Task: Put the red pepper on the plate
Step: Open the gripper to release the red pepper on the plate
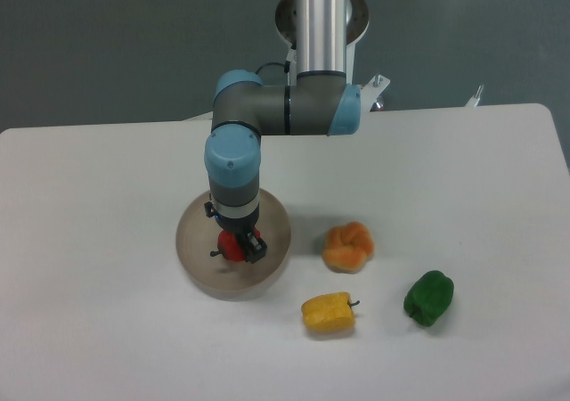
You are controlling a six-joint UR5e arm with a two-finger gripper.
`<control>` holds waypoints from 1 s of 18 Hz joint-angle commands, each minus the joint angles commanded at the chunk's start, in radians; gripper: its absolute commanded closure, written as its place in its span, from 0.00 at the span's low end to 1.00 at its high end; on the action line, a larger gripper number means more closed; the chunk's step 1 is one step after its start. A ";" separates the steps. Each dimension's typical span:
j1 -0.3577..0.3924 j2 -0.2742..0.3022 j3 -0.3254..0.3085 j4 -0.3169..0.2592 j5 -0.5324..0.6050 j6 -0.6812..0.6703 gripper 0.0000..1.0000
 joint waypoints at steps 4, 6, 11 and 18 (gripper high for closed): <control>0.000 -0.002 -0.008 0.000 0.000 0.000 0.62; 0.000 -0.003 -0.006 0.000 0.000 0.000 0.62; 0.000 -0.003 -0.006 0.000 0.000 0.002 0.38; 0.005 0.014 -0.002 -0.003 -0.003 -0.006 0.00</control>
